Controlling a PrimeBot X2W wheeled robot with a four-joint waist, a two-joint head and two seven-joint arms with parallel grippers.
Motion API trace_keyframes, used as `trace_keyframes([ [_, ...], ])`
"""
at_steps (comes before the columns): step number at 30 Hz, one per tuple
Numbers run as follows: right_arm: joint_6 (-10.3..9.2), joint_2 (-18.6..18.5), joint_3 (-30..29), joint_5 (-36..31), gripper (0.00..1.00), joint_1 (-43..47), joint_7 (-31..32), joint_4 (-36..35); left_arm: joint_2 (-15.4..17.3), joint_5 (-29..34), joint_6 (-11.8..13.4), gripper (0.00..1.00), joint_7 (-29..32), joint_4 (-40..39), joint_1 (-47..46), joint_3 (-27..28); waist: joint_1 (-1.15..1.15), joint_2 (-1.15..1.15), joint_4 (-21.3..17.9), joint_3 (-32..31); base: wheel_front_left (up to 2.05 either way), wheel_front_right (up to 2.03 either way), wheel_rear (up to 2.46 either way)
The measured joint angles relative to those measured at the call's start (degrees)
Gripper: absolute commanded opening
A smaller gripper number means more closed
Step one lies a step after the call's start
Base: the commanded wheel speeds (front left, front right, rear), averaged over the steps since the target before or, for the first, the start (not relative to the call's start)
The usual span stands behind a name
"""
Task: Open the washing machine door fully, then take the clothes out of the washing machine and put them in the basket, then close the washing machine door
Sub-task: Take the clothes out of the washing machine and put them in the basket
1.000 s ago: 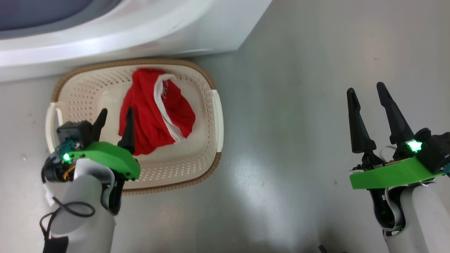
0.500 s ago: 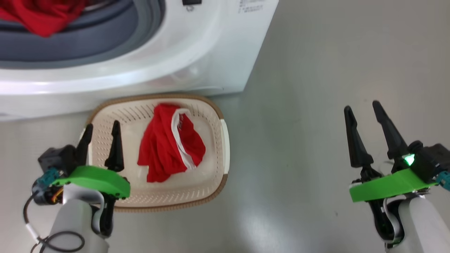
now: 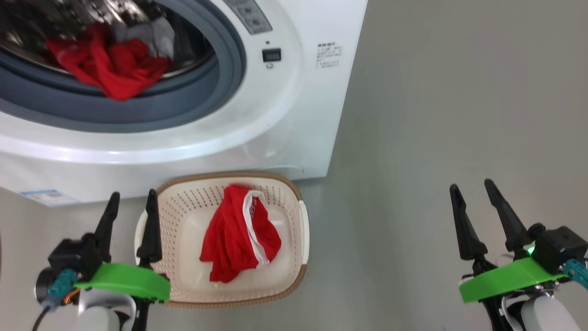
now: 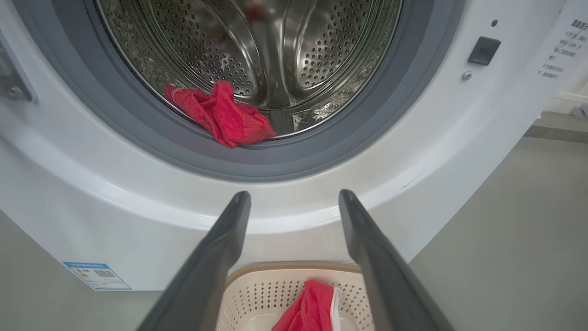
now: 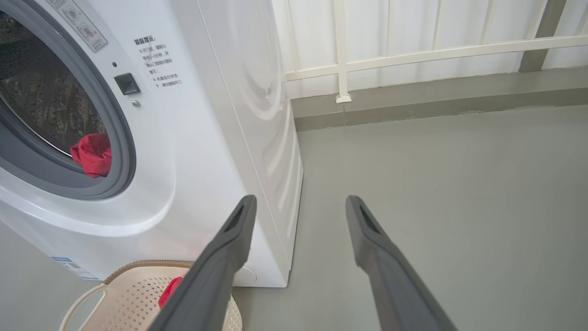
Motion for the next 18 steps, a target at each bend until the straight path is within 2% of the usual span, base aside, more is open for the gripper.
trace_keyframes([
  [9,0.00,0.09,-0.99,0.78,1.00,4.44,0.01,0.42,-0.03,2.79,0.00,1.00,0.00,-6.59,7.33,0.83,0.00,0.00,0.66,-6.20,0.00,0.00,0.00],
  [18,0.00,0.40,-2.02,0.90,1.00,9.53,0.01,0.38,-0.03,1.08,0.00,1.00,0.00,-11.87,15.39,2.98,0.00,0.00,0.81,-10.34,0.00,0.00,0.00],
])
